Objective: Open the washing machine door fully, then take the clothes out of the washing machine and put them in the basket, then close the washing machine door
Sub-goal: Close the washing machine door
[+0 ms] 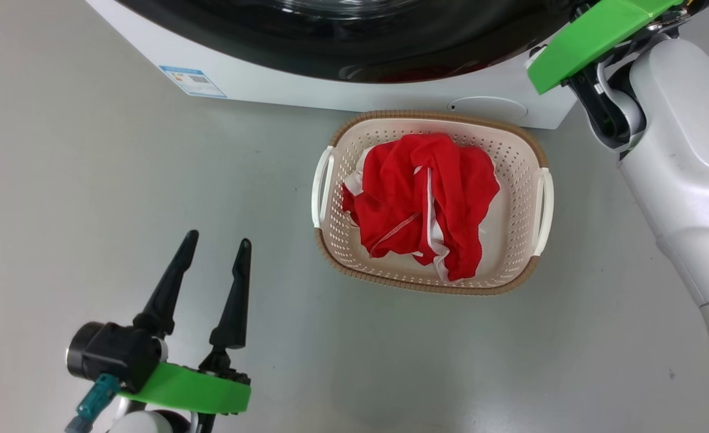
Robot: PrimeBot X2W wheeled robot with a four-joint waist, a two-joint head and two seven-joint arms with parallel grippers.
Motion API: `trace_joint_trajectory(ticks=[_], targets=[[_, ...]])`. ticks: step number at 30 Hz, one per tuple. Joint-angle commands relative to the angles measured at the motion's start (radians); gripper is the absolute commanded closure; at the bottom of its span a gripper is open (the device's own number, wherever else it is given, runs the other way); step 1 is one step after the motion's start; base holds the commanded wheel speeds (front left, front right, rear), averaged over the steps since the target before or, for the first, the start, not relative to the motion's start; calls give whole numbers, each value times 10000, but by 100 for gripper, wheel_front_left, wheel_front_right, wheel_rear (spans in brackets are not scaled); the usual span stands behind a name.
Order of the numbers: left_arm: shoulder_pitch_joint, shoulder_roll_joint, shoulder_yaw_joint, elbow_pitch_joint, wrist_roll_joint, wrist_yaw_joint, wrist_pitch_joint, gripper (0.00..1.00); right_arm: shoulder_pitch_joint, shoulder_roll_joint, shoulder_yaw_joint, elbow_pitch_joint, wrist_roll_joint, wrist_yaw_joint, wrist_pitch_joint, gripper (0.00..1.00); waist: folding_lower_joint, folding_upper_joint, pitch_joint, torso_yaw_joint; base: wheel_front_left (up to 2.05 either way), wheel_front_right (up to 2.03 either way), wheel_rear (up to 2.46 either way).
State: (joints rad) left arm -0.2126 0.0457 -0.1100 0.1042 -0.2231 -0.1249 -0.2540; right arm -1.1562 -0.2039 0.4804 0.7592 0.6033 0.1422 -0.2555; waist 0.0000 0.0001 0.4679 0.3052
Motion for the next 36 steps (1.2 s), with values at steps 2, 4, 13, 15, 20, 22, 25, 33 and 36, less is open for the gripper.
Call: trace_joint_trajectory(ticks=[2,4,13,15,20,22,25,33,36], targets=[[-177,230,364,-116,-69,-57,-78,0,-178,51,-396,-169,-167,-115,-63,100,0,-1,-19,-31,0,0,0],[-197,259,474,-77,-47,-57,-78,0,27,105,-365,-230,-228,-115,-63,100,0,-1,-97,-80,0,0,0],[-33,346,812,95,-18,-57,-78,0,2595,201,-324,-1238,-1039,-115,-63,0,0,-1,-972,-634,0,0,0],[56,368,840,146,-28,-57,-78,0,3293,252,-465,-1501,-1181,-115,-63,0,0,-1,-1220,-817,0,0,0],[323,394,1127,214,-31,-57,-78,0,4736,377,-851,-2334,-1537,-115,-63,0,0,-1,-1816,-1367,0,0,0],[381,394,1178,212,-47,-57,-78,0,4977,398,-983,-2515,-1613,-115,-63,0,0,-1,-1924,-1478,0,0,0],[558,432,1182,171,-182,-57,-78,0,5667,527,-1505,-3099,-1783,-115,-63,0,0,-1,-2264,-1785,0,0,0],[1102,593,1300,-98,-469,-57,-78,0,7031,673,-2389,-4175,-1928,-115,-63,0,0,-1,-3128,-2514,0,0,0],[1288,573,1384,-180,-426,-57,-78,0,7424,633,-2624,-4401,-1961,-115,-63,0,0,-1,-3449,-2709,0,0,0]])
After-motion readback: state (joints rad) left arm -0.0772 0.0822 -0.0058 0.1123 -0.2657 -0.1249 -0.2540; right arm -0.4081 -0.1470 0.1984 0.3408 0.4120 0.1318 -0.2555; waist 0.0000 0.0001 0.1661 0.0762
